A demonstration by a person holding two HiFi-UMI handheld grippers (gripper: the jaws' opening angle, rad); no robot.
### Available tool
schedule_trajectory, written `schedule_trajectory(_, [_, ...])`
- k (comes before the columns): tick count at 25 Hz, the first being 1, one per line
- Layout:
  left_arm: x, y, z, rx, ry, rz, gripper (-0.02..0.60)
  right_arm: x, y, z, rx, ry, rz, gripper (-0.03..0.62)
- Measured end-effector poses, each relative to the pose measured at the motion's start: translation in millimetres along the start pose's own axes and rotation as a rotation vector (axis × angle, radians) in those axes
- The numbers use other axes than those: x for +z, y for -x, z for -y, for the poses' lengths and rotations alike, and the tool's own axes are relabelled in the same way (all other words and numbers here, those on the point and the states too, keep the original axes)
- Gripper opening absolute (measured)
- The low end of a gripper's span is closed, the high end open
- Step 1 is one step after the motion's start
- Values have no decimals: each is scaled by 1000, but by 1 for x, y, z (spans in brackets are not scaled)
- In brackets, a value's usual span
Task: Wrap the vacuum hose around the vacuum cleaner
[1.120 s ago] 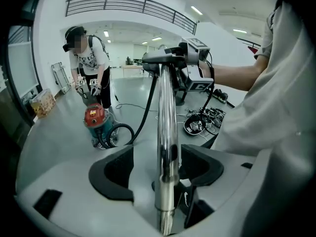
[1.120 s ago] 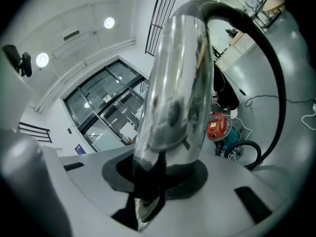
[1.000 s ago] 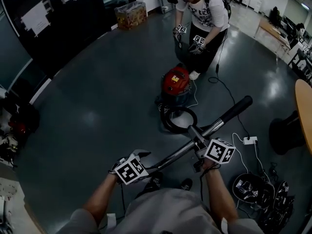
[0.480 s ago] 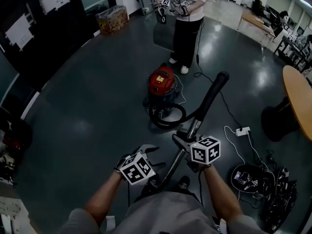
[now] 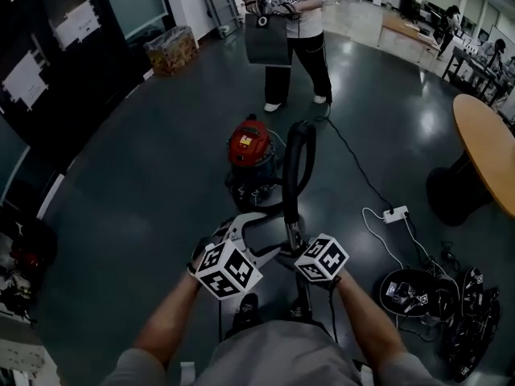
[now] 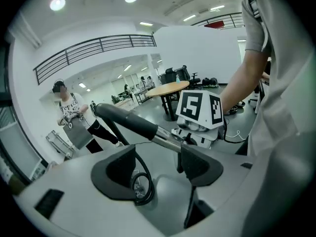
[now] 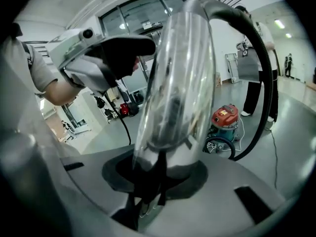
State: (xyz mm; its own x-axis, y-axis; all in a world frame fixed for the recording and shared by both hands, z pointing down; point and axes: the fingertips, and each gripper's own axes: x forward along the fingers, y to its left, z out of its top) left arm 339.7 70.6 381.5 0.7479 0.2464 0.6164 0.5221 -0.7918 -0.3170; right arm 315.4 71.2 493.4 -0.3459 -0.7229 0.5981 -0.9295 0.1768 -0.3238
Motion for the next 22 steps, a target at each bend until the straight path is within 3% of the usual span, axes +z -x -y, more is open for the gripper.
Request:
schedule_trajectory(7, [55, -31, 13, 5, -273, -65, 291, -24, 15, 5, 93, -6, -34, 104])
schedule_trajectory(13, [71, -37, 14, -121, -511, -154, 291, -19, 1, 0, 159, -12, -45, 101])
schedule_trajectory(22, [56, -71, -26, -299, -530, -201, 291, 8, -15, 12, 244, 13, -68, 94])
